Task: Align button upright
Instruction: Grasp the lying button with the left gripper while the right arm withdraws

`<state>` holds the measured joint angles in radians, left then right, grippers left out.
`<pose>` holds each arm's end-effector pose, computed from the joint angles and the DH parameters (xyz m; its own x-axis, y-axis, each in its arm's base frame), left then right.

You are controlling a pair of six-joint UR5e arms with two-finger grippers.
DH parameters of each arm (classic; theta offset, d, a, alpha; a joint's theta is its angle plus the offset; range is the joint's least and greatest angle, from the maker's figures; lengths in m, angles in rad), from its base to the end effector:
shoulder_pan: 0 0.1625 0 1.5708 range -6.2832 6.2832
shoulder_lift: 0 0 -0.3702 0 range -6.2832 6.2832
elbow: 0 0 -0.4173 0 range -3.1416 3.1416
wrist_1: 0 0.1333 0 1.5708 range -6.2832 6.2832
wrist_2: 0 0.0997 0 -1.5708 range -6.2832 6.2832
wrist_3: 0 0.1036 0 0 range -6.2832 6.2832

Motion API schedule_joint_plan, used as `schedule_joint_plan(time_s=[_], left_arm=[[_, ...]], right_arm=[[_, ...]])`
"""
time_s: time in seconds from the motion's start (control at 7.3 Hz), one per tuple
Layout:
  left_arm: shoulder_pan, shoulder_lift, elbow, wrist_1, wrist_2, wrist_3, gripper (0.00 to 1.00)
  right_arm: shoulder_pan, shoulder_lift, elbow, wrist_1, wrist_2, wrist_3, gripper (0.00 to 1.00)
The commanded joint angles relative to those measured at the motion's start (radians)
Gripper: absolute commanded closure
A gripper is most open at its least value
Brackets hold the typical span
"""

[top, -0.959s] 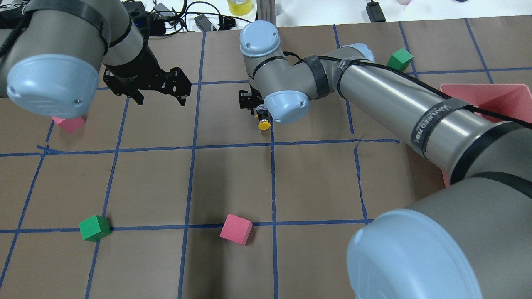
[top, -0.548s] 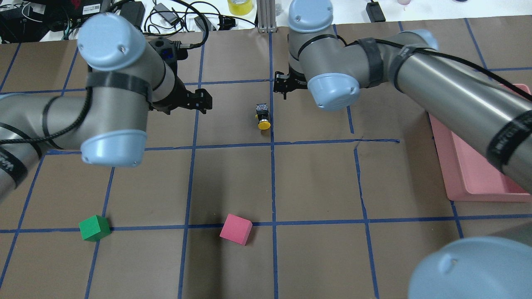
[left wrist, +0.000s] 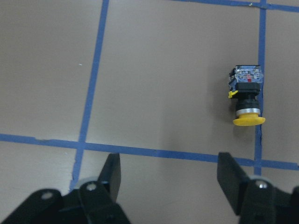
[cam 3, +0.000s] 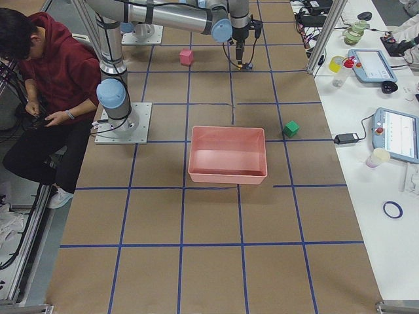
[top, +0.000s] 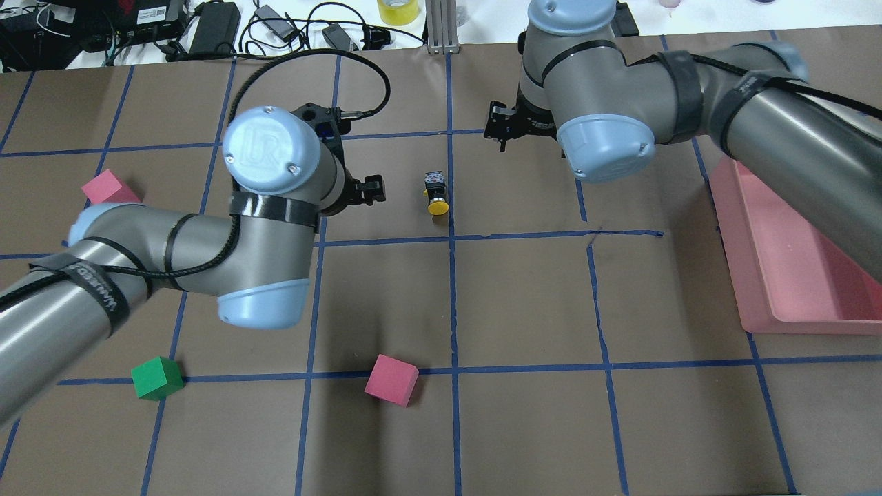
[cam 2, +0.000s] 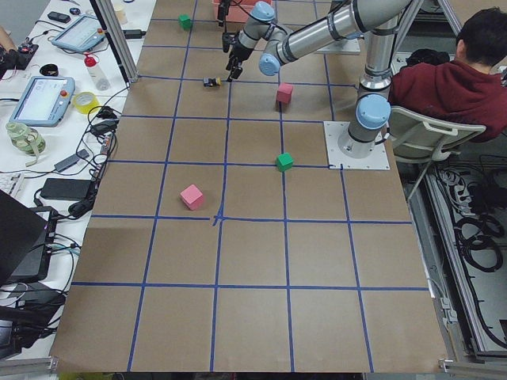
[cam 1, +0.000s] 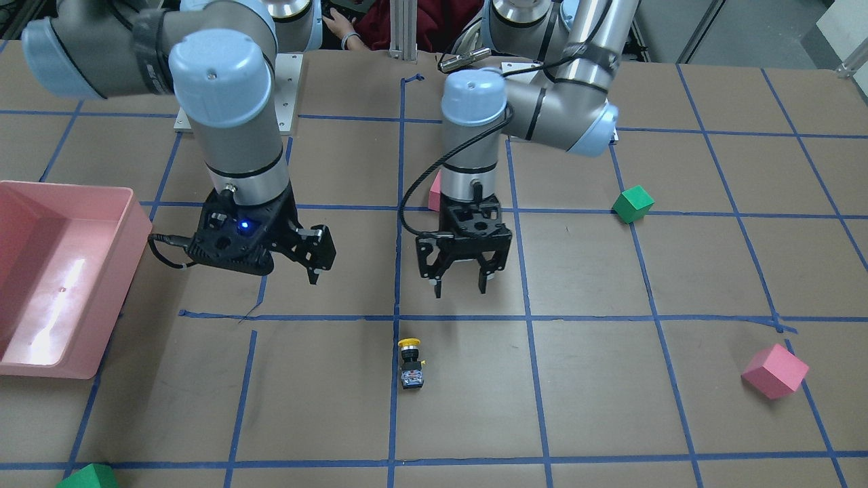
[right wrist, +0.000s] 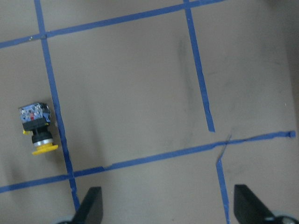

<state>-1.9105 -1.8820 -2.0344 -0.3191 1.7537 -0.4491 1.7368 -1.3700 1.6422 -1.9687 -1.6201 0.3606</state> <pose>-0.2901 -0.4775 0.1782 -0.9888 -0.1394 0.0537 -0.1479 0.8627 -0.4837 0.2235 -0.5584 0.3229 -0.9805 0.1965 0.0015 0.1945 0.9716 -0.1346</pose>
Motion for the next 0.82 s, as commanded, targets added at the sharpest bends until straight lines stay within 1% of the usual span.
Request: schedule_joint_plan(time_s=[0.0, 0.14, 0.41, 0.55, 0.68], left_arm=[[-0.074, -0.171, 0.005, 0.248, 0.065, -0.057, 0.24], [-0.102, -0.230, 0.014, 0.335, 0.084, -0.103, 0.24], [-0.116, -0.304, 0.090, 0.353, 0.083, -0.093, 0.21], [-0.120, -0.325, 0.112, 0.353, 0.076, 0.020, 0.00], [-0.120, -0.345, 0.143, 0.356, 0.070, 0.088, 0.00]], right_arm=[[-0.005, -0.102, -0.016, 0.197, 0.005, -0.003, 0.00], [-0.008, -0.156, -0.015, 0.276, -0.003, -0.047, 0.00], [-0.011, -0.173, -0.024, 0.376, -0.004, -0.081, 0.00], [-0.019, -0.170, -0.041, 0.430, -0.041, -0.081, 0.00], [-0.075, -0.169, -0.045, 0.439, -0.047, -0.092, 0.00]])
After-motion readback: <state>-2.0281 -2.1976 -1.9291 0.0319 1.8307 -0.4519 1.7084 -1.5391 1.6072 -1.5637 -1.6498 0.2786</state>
